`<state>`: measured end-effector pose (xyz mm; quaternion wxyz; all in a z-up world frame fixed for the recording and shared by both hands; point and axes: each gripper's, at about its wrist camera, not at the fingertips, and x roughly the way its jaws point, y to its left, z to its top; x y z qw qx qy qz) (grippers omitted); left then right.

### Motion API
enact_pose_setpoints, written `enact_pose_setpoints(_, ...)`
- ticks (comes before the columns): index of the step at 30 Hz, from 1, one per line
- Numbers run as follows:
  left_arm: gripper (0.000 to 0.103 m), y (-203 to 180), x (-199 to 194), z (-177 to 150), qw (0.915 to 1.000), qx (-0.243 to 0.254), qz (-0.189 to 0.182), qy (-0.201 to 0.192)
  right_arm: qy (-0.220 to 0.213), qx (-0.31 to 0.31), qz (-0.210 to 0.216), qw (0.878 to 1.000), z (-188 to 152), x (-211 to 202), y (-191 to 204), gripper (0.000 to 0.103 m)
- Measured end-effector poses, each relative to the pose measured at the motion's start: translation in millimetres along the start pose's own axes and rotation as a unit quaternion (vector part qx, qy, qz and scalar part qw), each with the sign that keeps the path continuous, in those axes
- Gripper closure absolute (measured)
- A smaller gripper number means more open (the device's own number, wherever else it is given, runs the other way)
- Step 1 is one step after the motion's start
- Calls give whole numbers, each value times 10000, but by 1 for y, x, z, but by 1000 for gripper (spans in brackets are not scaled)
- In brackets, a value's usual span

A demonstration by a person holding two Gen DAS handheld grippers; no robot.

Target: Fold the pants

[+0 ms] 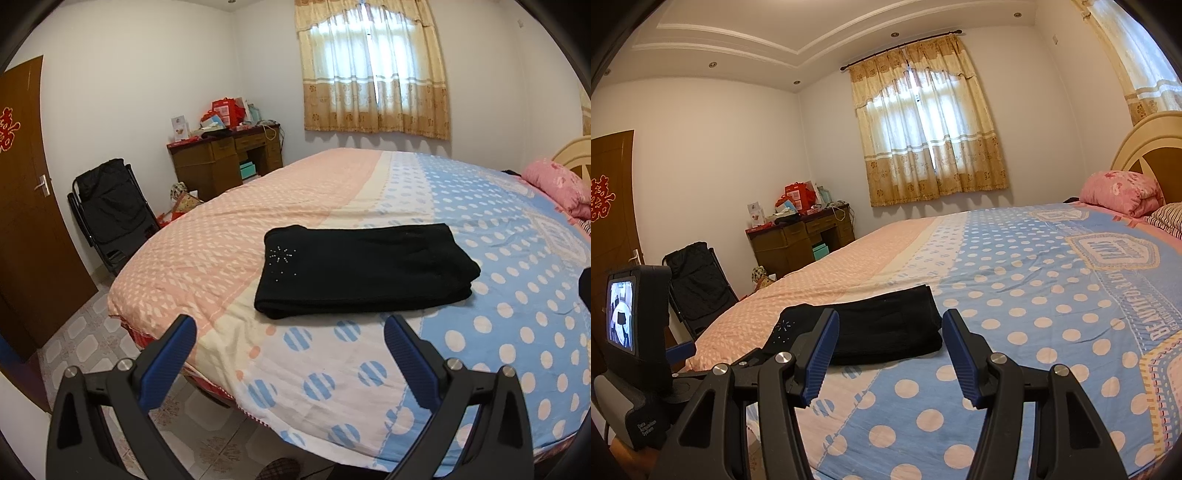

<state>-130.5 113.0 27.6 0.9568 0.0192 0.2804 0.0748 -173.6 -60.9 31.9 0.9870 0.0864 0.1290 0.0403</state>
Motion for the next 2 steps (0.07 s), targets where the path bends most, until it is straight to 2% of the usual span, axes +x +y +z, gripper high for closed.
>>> enact_pose_setpoints(2,0,-1,1,0,10000,16,-33,34,5,23,-9,10000,0,0,-1,43)
